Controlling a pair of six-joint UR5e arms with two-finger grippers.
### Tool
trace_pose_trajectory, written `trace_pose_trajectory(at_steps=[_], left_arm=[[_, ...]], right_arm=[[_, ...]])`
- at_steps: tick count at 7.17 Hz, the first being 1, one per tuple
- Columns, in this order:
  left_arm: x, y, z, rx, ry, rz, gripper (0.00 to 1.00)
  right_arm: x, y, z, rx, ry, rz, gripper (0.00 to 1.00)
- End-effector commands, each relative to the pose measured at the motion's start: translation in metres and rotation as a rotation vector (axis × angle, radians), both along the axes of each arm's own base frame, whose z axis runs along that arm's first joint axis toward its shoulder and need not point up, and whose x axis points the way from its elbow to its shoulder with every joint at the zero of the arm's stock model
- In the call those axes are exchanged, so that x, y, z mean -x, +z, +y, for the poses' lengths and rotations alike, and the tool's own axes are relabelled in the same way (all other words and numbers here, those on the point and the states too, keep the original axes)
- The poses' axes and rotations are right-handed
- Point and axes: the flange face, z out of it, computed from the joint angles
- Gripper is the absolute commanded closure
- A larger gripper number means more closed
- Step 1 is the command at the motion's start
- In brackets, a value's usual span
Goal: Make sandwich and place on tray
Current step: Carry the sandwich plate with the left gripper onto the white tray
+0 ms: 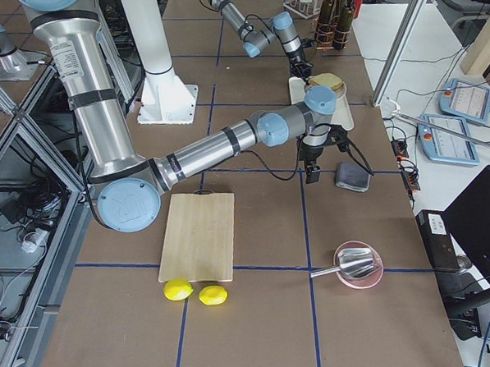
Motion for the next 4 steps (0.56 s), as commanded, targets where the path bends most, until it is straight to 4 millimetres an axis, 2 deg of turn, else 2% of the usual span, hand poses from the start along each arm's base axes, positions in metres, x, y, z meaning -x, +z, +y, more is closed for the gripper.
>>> trace_pose_trajectory(at_steps=[1, 2, 3, 4], left_arm=[[-0.009, 0.001, 0.000, 0.004, 0.005, -0.008, 1.00], [-0.008, 0.003, 0.000, -0.006, 0.013, -0.016, 0.38], [-0.004, 0.011, 0.006, -0.027, 0.028, -0.032, 0.00], [0.023, 0.021, 0.025, -0.101, 0.056, -0.042, 0.00]], right_arm=[[-0.003, 0.000, -0.001, 0.001, 0.004, -0.002, 0.00], [-0.004, 0.000, -0.001, 0.001, 0.006, -0.003, 0.00], [-0.006, -0.001, -0.001, 0.002, 0.008, -0.007, 0.00], [-0.007, 0.000, -0.002, 0.004, 0.010, -0.008, 0.00]])
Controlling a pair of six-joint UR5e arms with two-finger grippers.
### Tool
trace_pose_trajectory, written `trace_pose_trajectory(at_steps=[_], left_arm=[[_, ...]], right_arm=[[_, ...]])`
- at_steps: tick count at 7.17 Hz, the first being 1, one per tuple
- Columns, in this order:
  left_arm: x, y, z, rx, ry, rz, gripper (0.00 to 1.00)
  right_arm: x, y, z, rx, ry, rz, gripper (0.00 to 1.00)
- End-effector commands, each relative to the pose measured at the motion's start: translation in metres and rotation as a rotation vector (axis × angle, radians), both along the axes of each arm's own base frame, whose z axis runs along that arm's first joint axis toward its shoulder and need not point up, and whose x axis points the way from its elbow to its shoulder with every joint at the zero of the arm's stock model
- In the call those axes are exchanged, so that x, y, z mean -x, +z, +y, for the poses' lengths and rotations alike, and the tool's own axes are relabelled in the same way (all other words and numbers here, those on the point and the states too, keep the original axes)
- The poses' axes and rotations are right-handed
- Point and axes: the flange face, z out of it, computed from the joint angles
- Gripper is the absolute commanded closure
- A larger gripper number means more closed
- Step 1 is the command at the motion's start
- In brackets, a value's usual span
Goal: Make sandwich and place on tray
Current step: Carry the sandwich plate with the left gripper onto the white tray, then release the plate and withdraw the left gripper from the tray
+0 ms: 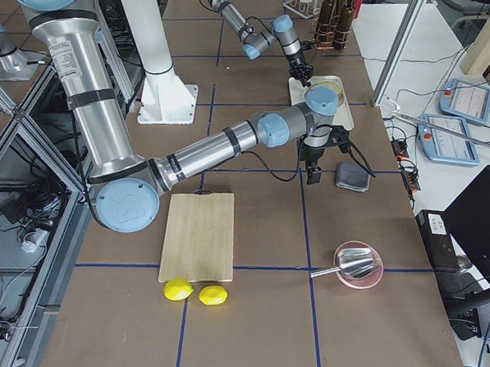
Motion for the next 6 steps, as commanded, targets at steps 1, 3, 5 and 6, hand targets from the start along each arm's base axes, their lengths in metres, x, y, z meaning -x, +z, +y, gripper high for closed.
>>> trace_pose_trajectory(at_steps=[1, 3, 5, 6], left_arm=[[0.043, 0.013, 0.031, -0.109, 0.052, -0.025, 0.00], [0.083, -0.008, 0.038, -0.230, 0.120, -0.176, 0.00], [0.168, 0.010, 0.060, -0.413, 0.274, -0.329, 0.00], [0.207, 0.030, 0.070, -0.488, 0.354, -0.405, 0.00]], right_arm=[[-0.003, 0.001, 0.000, 0.003, 0.004, -0.002, 0.00], [-0.006, 0.005, 0.000, 0.009, 0.009, 0.003, 0.00], [-0.032, 0.025, -0.001, -0.008, 0.006, 0.019, 0.00], [-0.051, 0.045, -0.005, -0.017, -0.009, 0.032, 0.00]])
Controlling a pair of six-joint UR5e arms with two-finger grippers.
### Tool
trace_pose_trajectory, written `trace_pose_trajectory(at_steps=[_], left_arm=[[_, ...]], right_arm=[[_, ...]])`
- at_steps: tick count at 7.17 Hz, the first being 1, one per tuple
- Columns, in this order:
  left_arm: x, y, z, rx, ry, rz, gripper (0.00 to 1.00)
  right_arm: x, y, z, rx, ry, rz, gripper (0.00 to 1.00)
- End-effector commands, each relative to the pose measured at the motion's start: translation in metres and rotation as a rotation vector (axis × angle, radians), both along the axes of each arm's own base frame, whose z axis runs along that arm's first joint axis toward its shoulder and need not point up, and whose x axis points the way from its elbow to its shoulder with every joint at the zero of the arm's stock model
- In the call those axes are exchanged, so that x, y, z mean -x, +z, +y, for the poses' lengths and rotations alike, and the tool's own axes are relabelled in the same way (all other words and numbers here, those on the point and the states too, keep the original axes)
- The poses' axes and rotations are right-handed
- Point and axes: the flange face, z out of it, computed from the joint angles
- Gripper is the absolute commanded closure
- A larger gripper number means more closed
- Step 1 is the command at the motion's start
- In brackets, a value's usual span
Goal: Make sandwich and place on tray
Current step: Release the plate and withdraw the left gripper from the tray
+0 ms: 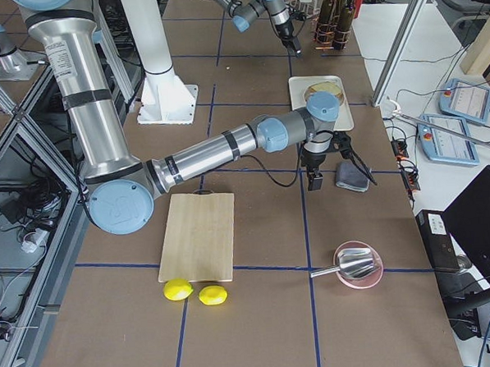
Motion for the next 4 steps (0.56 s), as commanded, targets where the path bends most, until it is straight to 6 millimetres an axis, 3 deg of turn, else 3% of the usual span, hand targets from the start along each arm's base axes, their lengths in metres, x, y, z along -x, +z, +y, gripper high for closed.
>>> trace_pose_trajectory(at_steps=[1, 3, 4], left_arm=[[0.078, 0.030, 0.030, -0.138, 0.152, -0.185, 0.00], [0.152, 0.054, 0.029, -0.240, 0.221, -0.353, 0.00], [0.192, 0.083, 0.026, -0.281, 0.319, -0.390, 0.00]], right_arm=[[-0.047, 0.037, -0.007, -0.015, -0.011, 0.026, 0.00], [-0.087, 0.063, -0.005, -0.017, -0.070, 0.050, 0.00], [-0.106, 0.078, 0.005, -0.020, -0.093, 0.044, 0.00]])
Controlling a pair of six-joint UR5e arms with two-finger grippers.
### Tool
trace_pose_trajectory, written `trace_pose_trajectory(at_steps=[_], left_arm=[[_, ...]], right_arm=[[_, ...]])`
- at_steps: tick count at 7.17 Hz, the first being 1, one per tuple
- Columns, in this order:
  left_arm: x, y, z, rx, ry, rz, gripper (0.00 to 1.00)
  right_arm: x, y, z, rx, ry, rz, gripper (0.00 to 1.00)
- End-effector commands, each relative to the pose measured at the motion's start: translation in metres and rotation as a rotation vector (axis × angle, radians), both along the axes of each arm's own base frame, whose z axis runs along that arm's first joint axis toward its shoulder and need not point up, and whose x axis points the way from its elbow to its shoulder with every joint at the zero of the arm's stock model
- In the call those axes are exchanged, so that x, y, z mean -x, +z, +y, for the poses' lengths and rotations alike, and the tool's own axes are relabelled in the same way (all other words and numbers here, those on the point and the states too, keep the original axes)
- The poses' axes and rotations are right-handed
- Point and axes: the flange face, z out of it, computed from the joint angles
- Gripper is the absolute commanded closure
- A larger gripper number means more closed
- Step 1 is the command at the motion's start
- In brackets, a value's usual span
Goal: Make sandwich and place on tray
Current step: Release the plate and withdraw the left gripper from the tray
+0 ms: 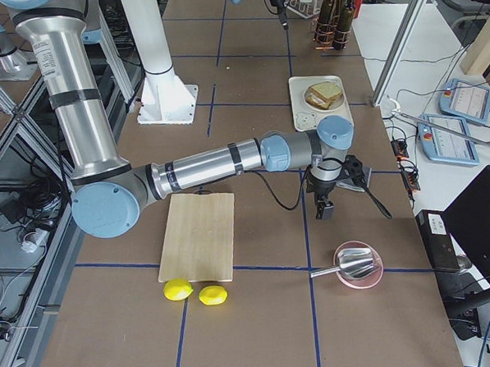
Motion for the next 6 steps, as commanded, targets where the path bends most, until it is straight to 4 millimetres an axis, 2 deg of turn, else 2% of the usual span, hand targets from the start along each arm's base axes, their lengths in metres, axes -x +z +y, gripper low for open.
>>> trace_pose_trajectory(at_steps=[1, 2, 3, 4, 5, 6], left_arm=[[0.105, 0.065, -0.001, -0.096, 0.206, -0.112, 0.00], [0.169, 0.107, 0.003, -0.138, 0.277, -0.151, 0.00], [0.219, 0.157, 0.015, -0.139, 0.340, -0.136, 0.00], [0.250, 0.185, 0.034, -0.139, 0.364, -0.133, 0.00], [0.259, 0.195, 0.031, -0.121, 0.344, -0.147, 0.00], [0.262, 0.228, 0.029, -0.056, 0.334, -0.179, 0.00]], right_arm=[[-0.047, 0.031, 0.024, -0.005, -0.024, -0.007, 0.00], [-0.058, 0.040, 0.040, 0.008, -0.001, -0.024, 0.00], [-0.058, 0.044, 0.046, 0.015, 0.008, -0.024, 0.00], [-0.058, 0.045, 0.045, 0.019, 0.011, -0.018, 0.00], [-0.058, 0.048, 0.046, 0.017, 0.004, -0.013, 0.00], [-0.058, 0.048, 0.047, 0.022, 0.011, -0.015, 0.00]])
